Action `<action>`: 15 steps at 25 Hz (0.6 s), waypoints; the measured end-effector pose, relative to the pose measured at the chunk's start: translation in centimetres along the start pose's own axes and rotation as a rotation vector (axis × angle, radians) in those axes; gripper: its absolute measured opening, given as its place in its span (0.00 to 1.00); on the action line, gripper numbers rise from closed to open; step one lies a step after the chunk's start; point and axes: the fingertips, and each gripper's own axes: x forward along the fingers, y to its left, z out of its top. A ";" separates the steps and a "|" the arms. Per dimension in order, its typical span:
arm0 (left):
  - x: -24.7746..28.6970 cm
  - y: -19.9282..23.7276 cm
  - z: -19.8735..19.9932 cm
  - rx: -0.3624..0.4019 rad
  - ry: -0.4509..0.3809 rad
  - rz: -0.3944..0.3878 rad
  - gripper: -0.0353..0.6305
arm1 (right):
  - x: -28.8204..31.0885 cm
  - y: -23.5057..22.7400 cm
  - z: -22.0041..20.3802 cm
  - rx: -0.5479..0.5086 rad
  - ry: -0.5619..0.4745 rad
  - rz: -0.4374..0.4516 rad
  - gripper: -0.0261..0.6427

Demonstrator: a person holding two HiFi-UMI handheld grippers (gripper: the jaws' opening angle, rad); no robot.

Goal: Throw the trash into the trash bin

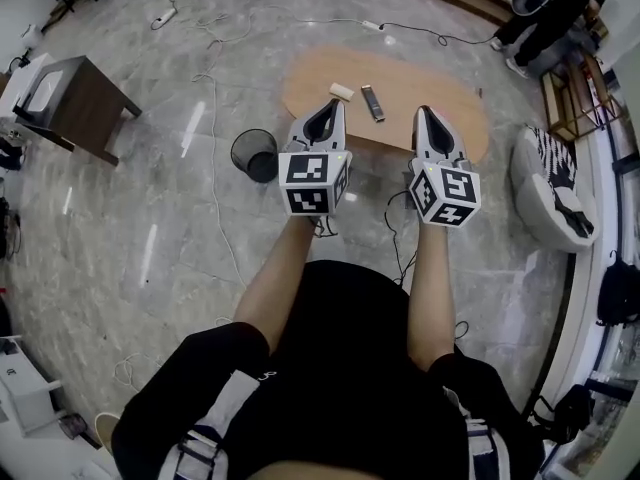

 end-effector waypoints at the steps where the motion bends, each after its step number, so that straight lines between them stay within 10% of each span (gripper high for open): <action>1: 0.8 0.5 -0.2 -0.001 -0.001 0.003 0.06 | 1.0 -0.2 -0.2 -0.002 -0.005 0.003 0.06; 15: 17.7 10.9 -3.2 -0.022 0.123 0.036 0.06 | 19.7 -3.2 -3.1 -0.054 0.018 -0.003 0.06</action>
